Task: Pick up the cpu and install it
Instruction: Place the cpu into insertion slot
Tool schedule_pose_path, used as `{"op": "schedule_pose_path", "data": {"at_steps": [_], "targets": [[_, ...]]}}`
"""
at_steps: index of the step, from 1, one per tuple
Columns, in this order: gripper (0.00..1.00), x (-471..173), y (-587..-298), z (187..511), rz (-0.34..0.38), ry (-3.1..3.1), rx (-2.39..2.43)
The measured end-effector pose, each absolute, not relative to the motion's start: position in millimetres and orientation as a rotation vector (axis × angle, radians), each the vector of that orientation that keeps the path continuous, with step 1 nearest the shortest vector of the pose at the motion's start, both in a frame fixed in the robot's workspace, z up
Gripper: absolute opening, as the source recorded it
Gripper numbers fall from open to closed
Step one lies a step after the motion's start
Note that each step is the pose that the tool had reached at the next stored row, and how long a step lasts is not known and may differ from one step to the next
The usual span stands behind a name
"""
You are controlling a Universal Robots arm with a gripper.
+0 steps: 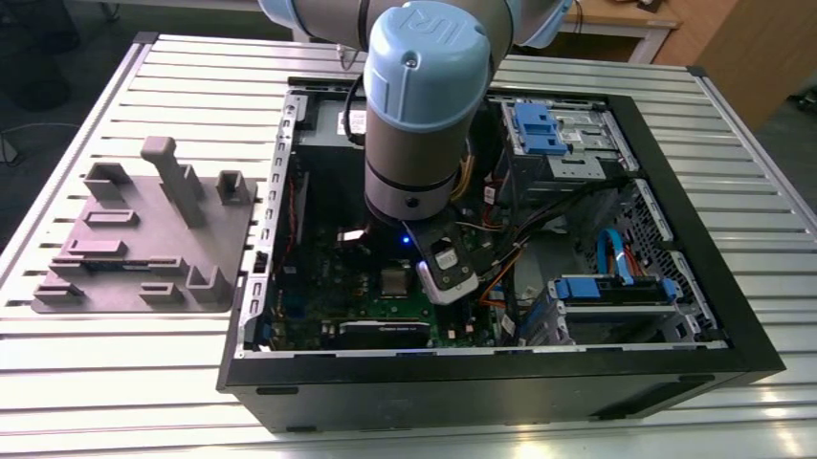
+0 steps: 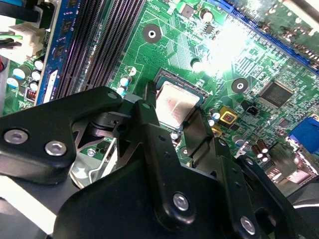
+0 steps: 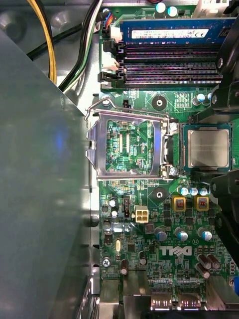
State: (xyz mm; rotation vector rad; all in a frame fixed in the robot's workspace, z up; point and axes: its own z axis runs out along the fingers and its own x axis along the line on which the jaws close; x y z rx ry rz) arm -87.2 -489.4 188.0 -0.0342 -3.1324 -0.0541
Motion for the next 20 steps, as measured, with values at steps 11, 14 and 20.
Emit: {"op": "schedule_pose_path", "data": {"at_steps": [11, 14, 20], "targets": [[0.54, -87.2, -489.3, 194.7, -0.057, -3.132, -0.034], [0.54, -87.2, -489.3, 194.8, -0.057, -3.132, -0.034], [0.54, -87.2, -489.4, 195.3, -0.057, -3.132, -0.034]]}}
